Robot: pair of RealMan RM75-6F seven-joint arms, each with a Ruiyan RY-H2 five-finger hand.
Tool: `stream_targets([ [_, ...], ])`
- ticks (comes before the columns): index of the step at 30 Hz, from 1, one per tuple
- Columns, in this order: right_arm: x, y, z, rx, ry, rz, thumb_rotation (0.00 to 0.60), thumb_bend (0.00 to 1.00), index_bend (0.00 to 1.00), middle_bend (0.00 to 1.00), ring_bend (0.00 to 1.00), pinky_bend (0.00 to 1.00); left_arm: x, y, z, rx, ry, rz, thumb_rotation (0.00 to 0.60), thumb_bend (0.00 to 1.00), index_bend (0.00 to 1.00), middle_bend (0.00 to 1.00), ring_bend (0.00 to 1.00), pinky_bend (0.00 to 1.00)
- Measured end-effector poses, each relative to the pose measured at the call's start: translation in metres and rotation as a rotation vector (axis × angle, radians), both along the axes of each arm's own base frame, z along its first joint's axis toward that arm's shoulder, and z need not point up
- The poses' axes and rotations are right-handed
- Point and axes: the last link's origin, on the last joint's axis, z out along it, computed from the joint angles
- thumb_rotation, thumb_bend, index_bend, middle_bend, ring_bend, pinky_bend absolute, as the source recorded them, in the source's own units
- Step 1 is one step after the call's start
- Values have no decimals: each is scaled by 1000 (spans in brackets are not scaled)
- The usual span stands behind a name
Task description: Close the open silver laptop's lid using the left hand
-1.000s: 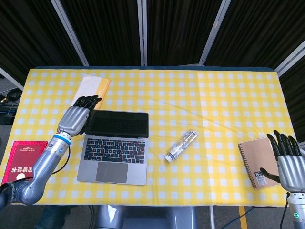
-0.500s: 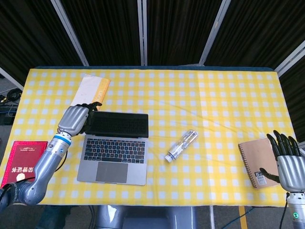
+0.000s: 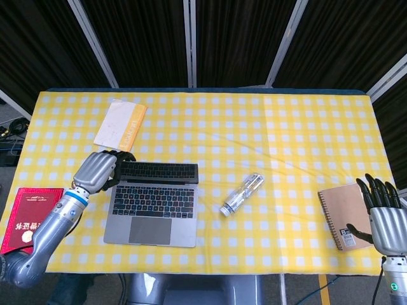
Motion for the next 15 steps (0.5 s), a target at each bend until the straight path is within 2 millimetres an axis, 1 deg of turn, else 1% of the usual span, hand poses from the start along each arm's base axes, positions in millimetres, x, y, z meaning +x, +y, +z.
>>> stream_targets([
  [15, 1, 1, 1, -3, -1, 2, 600, 0, 55, 0, 0, 0, -11, -45, -3, -105, 5, -30, 600, 1000, 320, 349, 334, 355],
])
